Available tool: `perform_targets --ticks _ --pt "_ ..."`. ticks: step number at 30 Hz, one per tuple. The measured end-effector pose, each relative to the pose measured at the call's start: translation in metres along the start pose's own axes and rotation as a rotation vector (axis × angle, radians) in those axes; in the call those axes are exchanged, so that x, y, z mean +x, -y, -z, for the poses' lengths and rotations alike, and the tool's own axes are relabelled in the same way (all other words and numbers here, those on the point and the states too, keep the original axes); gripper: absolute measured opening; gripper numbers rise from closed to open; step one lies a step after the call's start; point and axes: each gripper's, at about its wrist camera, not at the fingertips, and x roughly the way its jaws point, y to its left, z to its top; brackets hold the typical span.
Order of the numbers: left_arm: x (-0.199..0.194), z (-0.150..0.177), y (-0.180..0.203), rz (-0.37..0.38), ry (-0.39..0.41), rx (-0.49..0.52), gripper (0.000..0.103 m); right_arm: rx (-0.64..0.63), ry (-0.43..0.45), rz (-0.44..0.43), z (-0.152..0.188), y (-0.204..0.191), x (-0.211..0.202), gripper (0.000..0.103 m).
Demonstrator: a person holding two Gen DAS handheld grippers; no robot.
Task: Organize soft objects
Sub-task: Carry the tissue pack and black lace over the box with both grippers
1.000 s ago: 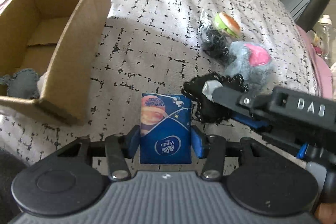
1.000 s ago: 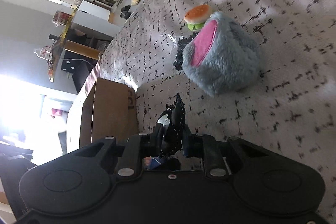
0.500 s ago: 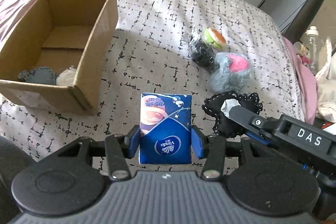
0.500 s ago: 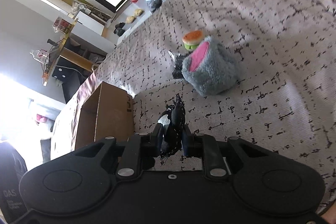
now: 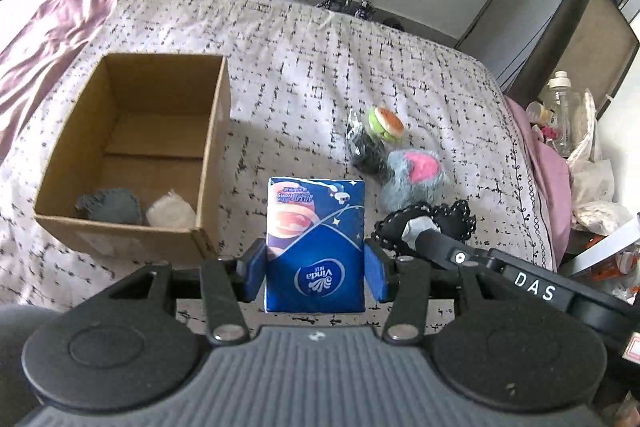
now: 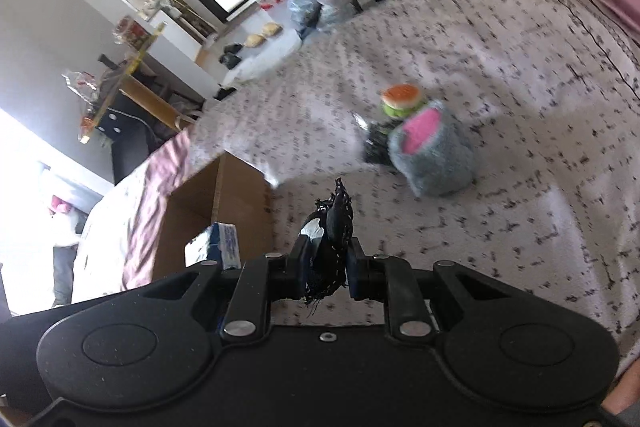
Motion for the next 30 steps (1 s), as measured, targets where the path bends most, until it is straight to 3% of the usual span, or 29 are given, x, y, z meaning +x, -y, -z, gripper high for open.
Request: perform_targets --ticks 13,23,30 --pt "-0.040 -0.023 -0.031 0.016 0.080 0.014 0.050 -0.055 0.044 0.002 -0.010 -0.044 0.003 0.019" --pt "-0.044 -0.037 -0.067 0.010 0.101 -0.019 0.049 -0.109 0.044 0.031 -0.010 -0.075 0.015 0.019" --pt "-0.038 -0.050 -0.097 -0.004 0.105 -0.065 0.049 -0.131 0.038 0.001 -0.013 -0.094 0.029 0.019"
